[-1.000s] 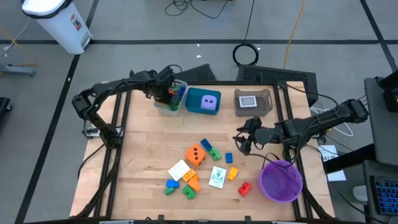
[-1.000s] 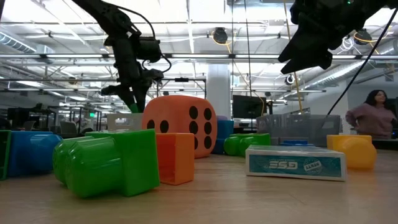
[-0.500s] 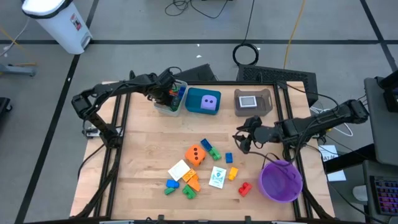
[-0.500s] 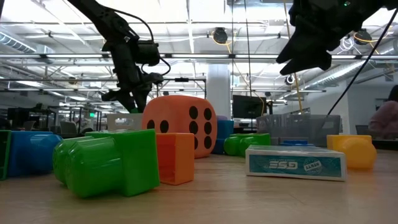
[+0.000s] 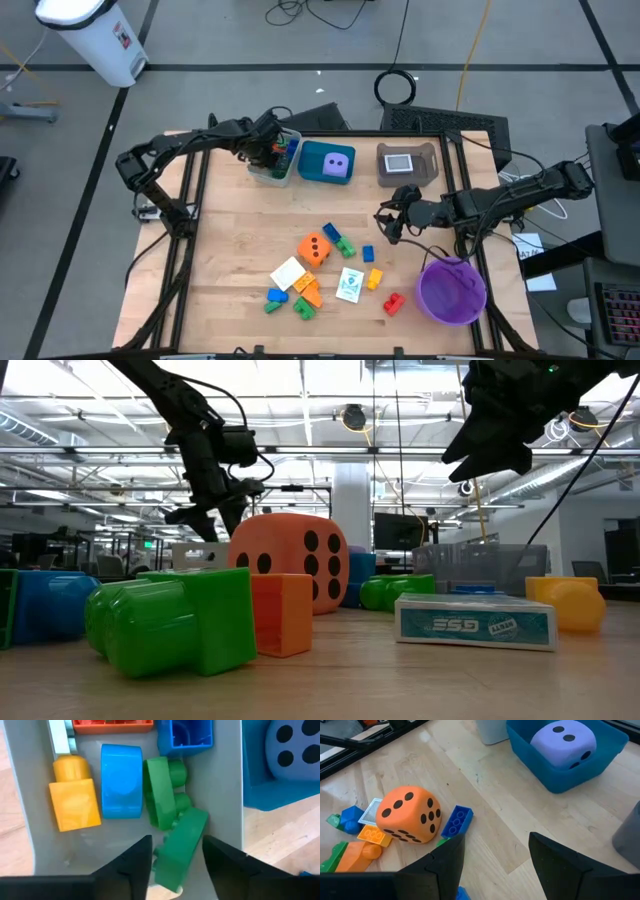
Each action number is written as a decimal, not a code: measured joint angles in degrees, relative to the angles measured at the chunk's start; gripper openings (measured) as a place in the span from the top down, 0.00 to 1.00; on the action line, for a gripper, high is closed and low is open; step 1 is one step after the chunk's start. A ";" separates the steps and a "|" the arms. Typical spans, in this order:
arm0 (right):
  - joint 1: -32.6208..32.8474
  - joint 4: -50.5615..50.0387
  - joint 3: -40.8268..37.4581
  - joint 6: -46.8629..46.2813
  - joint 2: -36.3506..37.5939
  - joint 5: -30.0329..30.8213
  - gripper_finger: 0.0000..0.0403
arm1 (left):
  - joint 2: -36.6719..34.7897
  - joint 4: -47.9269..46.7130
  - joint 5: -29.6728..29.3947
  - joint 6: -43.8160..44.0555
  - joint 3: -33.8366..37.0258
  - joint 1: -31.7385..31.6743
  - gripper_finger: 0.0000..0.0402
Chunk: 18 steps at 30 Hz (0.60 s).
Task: Pick & Place Toys
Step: Put the green game piece into the gray bin, then put the orange dice into the blue bin
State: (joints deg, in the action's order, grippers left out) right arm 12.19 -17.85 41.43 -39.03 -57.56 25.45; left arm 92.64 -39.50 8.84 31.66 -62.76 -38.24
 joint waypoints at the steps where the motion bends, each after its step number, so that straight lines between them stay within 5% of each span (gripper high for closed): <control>1: 0.00 0.00 0.00 0.00 0.00 0.00 0.47 | 0.00 0.07 0.00 0.00 0.00 -0.05 0.51; 7: 0.00 0.00 0.00 0.00 0.00 -0.02 0.47 | -0.36 0.61 4.11 0.16 -0.43 -1.38 0.42; 18: 0.02 0.02 0.01 -1.06 0.00 -0.06 0.47 | -8.74 1.00 11.02 -3.75 -5.88 -3.38 0.40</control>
State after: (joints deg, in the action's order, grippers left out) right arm 12.21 -17.82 41.44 -40.08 -57.56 25.39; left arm 83.90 -38.50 19.86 27.91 -68.64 -41.61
